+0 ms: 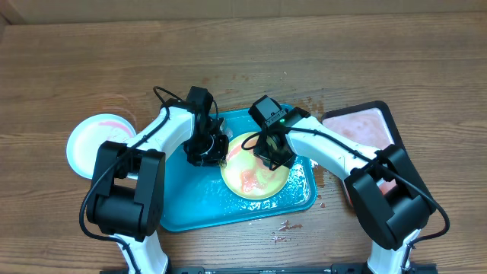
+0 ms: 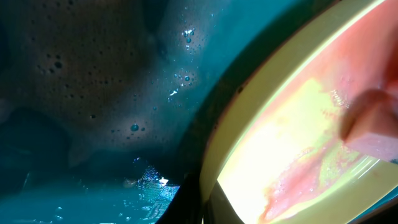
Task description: Clean dirty plates on tray and stack at the side
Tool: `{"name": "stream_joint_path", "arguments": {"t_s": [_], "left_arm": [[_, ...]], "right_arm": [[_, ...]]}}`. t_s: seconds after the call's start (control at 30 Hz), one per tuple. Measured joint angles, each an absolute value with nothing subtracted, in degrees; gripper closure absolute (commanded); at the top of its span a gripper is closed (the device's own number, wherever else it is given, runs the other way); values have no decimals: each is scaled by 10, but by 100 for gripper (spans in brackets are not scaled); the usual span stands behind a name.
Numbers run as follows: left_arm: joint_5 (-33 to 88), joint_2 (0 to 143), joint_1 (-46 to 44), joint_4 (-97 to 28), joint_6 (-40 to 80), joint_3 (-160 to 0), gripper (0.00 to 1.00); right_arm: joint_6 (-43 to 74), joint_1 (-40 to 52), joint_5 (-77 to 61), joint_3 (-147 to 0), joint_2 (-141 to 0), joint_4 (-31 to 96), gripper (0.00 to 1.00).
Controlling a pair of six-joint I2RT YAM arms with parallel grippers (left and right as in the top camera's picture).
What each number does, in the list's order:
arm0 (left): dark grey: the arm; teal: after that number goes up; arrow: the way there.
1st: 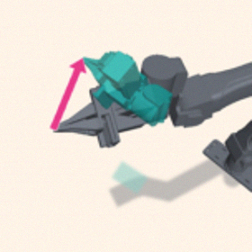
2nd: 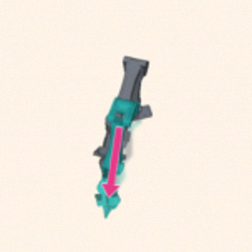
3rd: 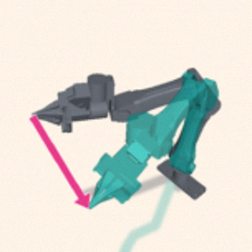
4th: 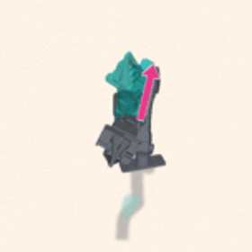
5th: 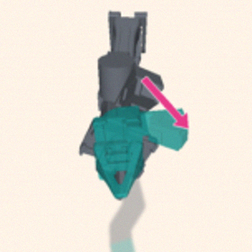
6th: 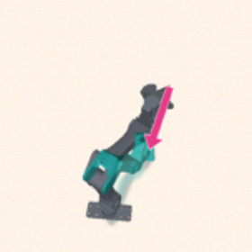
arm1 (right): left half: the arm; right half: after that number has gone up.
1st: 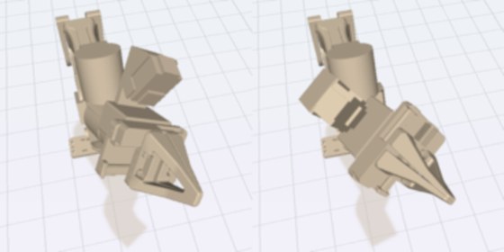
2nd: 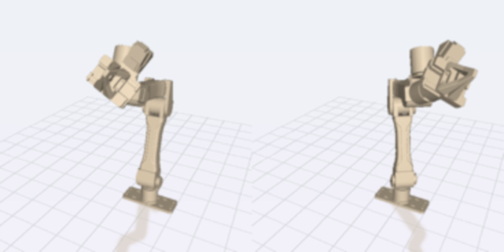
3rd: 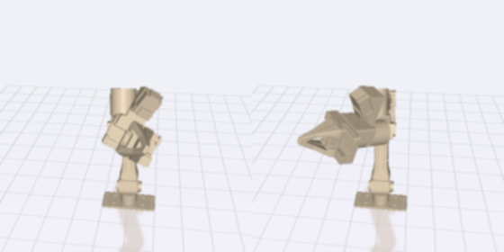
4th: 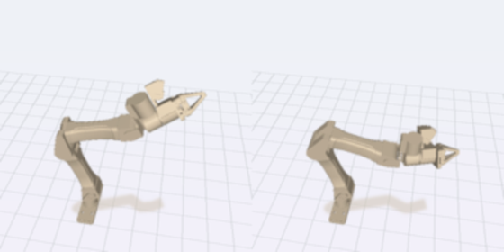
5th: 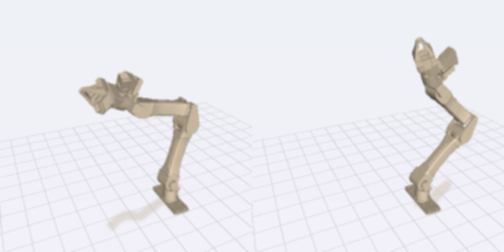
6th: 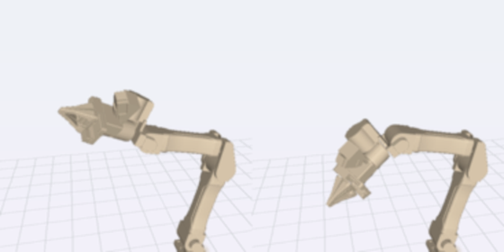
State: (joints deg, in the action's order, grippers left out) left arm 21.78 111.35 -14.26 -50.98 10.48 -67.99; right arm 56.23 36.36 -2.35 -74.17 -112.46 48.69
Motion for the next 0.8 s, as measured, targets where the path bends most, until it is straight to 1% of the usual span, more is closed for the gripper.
{"name": "stream_joint_path", "arguments": {"t_s": [0.27,0.37,0.47,0.6,0.8], "left_arm": [[219,1114,-143,-510,105,-680,96],[219,1114,-143,-509,105,-680,95],[219,1114,-143,-508,105,-680,96],[219,1114,-143,-508,105,-679,96],[219,1114,-143,-508,105,-679,95]], "right_arm": [[564,358,17,-754,-1129,571,96],[563,354,14,-754,-1129,582,96],[554,353,2,-754,-1129,578,96],[537,357,-41,-752,-1130,541,96],[529,404,-121,-752,-1136,480,96]]}}
